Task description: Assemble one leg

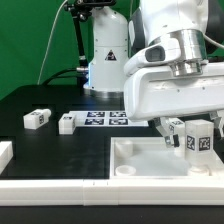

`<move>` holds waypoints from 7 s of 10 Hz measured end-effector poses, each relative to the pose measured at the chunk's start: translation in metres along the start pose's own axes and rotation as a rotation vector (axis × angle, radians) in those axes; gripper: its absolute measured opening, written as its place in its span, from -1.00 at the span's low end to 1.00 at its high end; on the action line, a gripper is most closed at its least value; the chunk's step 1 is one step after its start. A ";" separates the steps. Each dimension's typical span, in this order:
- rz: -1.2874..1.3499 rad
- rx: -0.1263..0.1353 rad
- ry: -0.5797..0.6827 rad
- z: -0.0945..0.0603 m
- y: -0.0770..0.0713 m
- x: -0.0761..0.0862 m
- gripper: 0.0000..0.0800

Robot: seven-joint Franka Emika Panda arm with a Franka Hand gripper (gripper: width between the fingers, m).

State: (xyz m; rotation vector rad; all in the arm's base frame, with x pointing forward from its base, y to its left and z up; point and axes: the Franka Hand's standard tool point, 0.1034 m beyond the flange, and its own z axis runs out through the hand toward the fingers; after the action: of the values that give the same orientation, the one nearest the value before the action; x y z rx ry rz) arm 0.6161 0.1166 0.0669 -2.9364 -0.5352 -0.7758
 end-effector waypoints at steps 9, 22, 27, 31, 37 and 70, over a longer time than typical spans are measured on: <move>0.003 0.003 -0.042 -0.020 0.011 0.016 0.62; 0.140 0.047 -0.269 -0.015 0.004 0.021 0.62; 0.128 0.050 -0.273 -0.013 0.004 0.019 -0.27; 0.153 0.048 -0.273 -0.013 0.004 0.019 -0.27; 0.776 -0.013 -0.262 -0.012 0.009 0.016 -0.27; -0.016 0.075 -0.320 -0.008 0.009 0.012 -0.27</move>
Offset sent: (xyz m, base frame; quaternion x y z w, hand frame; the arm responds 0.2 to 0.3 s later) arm 0.0030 -0.0062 0.0263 0.0029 -0.0303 0.0050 0.9995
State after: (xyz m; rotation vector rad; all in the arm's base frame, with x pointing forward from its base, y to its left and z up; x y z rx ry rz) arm 0.6254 0.1108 0.0797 -3.0027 -0.5917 -0.2781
